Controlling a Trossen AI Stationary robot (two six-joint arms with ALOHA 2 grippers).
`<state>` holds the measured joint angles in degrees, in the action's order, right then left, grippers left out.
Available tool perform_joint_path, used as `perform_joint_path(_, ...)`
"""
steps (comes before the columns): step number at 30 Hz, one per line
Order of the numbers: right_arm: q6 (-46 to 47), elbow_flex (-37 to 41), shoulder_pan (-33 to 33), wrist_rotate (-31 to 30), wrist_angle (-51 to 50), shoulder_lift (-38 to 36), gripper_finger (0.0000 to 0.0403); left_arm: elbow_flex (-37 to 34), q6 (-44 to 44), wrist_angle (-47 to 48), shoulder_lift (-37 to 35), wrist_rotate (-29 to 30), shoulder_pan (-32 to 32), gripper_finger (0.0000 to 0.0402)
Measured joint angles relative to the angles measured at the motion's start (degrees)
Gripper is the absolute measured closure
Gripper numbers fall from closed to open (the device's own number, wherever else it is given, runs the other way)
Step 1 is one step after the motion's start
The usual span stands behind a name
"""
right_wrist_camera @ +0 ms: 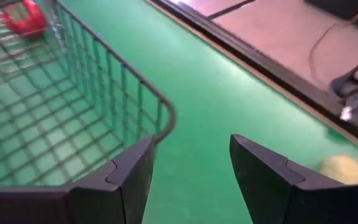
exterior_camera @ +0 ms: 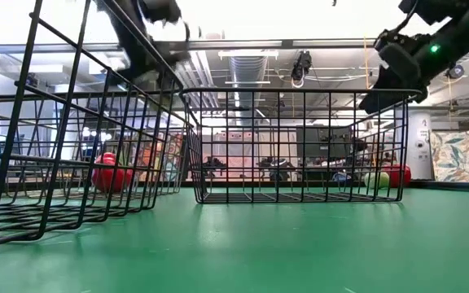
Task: Sort produce into baskets
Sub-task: Put the top left lime into the bottom black wire basket
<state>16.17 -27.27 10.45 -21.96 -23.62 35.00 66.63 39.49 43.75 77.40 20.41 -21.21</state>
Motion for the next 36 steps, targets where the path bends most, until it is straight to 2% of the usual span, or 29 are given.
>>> perform_joint_path(5, 2.4, 0.0, -0.9, 6.0, 0.1, 0.0, 0.0199, 0.0, -6.0, -6.4, -3.6, 2.9, 17.1, 0.0235)
perform_joint_path(10, 5.9, 0.0, -5.3, 8.2, 1.9, 0.0, 0.0199, 0.0, -10.3, -12.6, -3.6, 5.5, 34.4, 0.0235)
perform_joint_path(15, 11.2, -1.4, -9.4, 6.7, 2.1, 0.0, 0.0199, -0.2, -1.0, -13.4, -3.3, 4.2, 48.4, 0.0235)
perform_joint_path(19, 13.1, -3.1, -10.4, 5.4, 2.4, 0.1, 0.0199, -0.4, 9.9, -12.2, -1.4, 6.0, 57.5, 0.0235)
perform_joint_path(27, 13.9, -3.6, -11.8, 5.4, 9.9, 1.7, 0.0199, 0.2, 36.1, -11.2, 8.5, 2.4, 68.7, 0.0234)
perform_joint_path(32, 12.6, -3.6, -13.0, 6.0, 19.1, 4.5, 0.0199, 2.7, 53.3, -0.3, 14.6, 2.5, 68.9, 0.0234)
perform_joint_path(36, 11.0, -3.9, -14.9, 10.5, 23.8, 7.4, 0.02, 5.9, 62.0, 10.0, 18.8, -0.1, 68.5, 0.0233)
